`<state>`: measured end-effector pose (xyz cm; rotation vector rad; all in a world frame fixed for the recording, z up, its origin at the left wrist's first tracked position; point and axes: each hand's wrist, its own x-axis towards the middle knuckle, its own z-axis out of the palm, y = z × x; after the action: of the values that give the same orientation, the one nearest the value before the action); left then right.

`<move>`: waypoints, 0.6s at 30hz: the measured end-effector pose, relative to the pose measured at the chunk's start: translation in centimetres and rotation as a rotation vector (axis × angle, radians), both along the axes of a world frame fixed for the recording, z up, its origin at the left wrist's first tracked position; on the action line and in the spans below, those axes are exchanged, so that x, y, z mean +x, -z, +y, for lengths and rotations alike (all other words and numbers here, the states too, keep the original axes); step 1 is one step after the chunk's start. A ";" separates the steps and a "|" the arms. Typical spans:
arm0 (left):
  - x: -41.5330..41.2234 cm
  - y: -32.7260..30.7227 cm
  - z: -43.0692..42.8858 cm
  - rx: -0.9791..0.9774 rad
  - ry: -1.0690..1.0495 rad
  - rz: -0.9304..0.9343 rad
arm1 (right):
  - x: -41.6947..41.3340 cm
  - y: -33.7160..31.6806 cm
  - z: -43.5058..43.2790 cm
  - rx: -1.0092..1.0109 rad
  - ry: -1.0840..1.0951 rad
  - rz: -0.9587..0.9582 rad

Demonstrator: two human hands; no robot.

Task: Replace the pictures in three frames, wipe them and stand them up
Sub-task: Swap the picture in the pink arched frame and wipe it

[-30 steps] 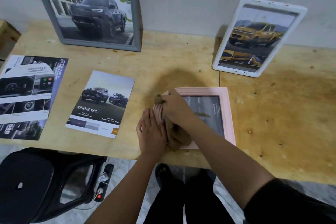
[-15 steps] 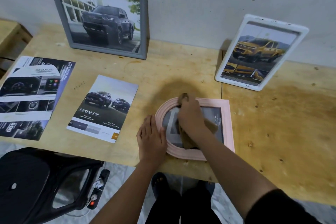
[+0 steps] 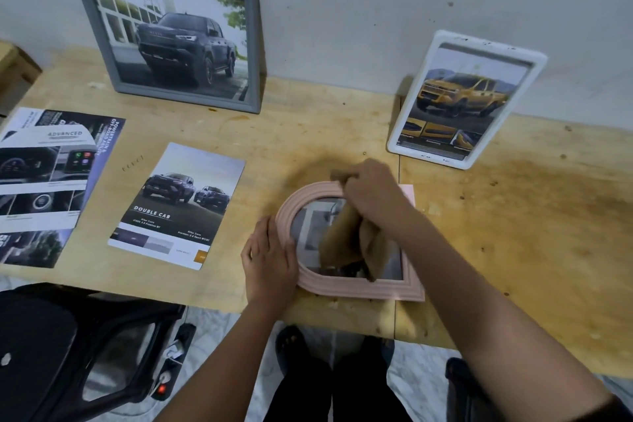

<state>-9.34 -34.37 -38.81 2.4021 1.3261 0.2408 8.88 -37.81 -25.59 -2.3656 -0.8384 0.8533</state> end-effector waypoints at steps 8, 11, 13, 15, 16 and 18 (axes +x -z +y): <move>0.0 0.2 0.0 -0.031 -0.007 -0.024 | 3.5 1.9 -6.8 0.007 0.245 -0.427; 0.0 0.3 -0.1 -0.034 -0.013 -0.049 | 3.3 6.8 -8.5 -0.154 0.022 -0.520; 0.0 0.3 -0.2 -0.029 -0.018 -0.061 | 2.5 8.9 -9.8 -0.167 -0.071 -0.429; 0.1 0.3 -0.2 -0.014 -0.016 -0.062 | 2.0 9.8 -10.5 -0.096 -0.026 -0.371; 0.1 0.4 -0.2 -0.012 -0.015 -0.060 | 1.5 9.7 -10.6 -0.106 -0.019 -0.387; 0.0 0.4 -0.2 -0.018 -0.011 -0.060 | 0.7 9.6 -10.9 -0.145 -0.032 -0.457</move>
<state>-9.30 -34.61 -39.19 2.3545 1.3095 0.2997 9.63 -48.75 -35.14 -2.7325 -1.0185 0.3937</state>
